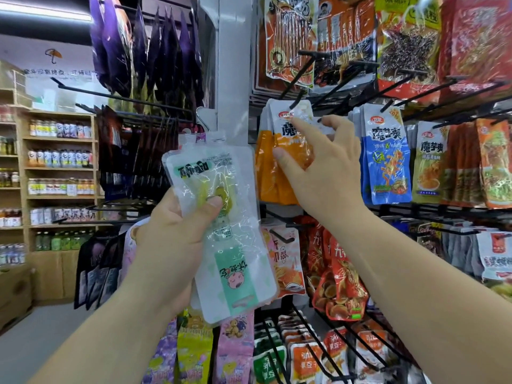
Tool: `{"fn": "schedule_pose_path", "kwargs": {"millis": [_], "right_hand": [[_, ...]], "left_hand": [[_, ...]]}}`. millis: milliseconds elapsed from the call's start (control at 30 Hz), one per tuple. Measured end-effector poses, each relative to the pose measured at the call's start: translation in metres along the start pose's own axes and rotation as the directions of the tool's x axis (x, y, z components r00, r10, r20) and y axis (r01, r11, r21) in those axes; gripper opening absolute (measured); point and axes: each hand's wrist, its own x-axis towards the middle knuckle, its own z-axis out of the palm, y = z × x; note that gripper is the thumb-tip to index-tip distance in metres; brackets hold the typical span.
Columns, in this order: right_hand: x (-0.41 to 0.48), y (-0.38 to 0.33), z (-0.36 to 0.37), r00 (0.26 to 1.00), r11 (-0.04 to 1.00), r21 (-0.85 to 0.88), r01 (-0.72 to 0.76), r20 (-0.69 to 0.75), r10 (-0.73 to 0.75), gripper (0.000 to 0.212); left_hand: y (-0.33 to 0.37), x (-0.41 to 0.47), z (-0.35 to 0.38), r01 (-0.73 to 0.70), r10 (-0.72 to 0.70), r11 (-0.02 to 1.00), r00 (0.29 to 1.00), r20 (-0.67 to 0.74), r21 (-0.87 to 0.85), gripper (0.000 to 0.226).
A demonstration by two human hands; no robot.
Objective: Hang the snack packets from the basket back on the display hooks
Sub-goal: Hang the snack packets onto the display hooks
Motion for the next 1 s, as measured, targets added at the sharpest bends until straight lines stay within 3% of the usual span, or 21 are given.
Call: {"fn": "schedule_pose_path", "kwargs": {"millis": [233, 300, 400, 533, 667, 767, 867, 933, 1000], "right_hand": [[-0.089, -0.023, -0.036, 0.998, 0.998, 0.057, 0.000, -0.063, 0.004, 0.047], [-0.117, -0.032, -0.044, 1.000, 0.994, 0.107, -0.003, -0.028, 0.006, 0.047], [-0.148, -0.041, -0.055, 0.989, 0.966, 0.241, -0.097, 0.130, 0.067, 0.055], [-0.176, -0.042, -0.065, 0.880, 0.798, 0.434, -0.418, 0.413, 0.237, 0.071], [-0.210, -0.017, -0.077, 0.783, 0.718, 0.375, -0.586, 0.492, 0.382, 0.084], [-0.231, 0.005, -0.102, 0.711, 0.680, 0.306, -0.667, 0.536, 0.456, 0.065], [-0.247, 0.032, -0.137, 0.653, 0.706, 0.161, -0.689, 0.560, 0.509, 0.046], [-0.257, 0.055, -0.163, 0.652, 0.755, 0.032, -0.655, 0.530, 0.542, 0.047], [-0.268, 0.083, -0.193, 0.673, 0.750, 0.005, -0.662, 0.445, 0.591, 0.039]], "left_hand": [[-0.012, -0.030, -0.020, 0.044, -0.039, 0.998, 0.992, 0.120, -0.043, 0.052], [-0.020, -0.041, -0.027, 0.101, -0.094, 0.994, 0.984, 0.152, -0.038, 0.048], [-0.034, -0.057, -0.033, 0.162, -0.157, 0.987, 0.961, 0.228, -0.006, 0.044], [-0.055, -0.086, -0.024, 0.178, -0.190, 0.982, 0.919, 0.346, 0.065, 0.042], [-0.077, -0.122, -0.002, 0.270, -0.293, 0.956, 0.878, 0.378, 0.114, 0.048], [-0.097, -0.146, 0.019, 0.332, -0.376, 0.926, 0.856, 0.354, 0.181, 0.050], [-0.117, -0.168, 0.047, 0.383, -0.443, 0.892, 0.847, 0.294, 0.241, 0.056], [-0.126, -0.191, 0.072, 0.396, -0.466, 0.876, 0.845, 0.263, 0.276, 0.070], [-0.139, -0.215, 0.097, 0.432, -0.490, 0.863, 0.843, 0.224, 0.262, 0.065]]}}
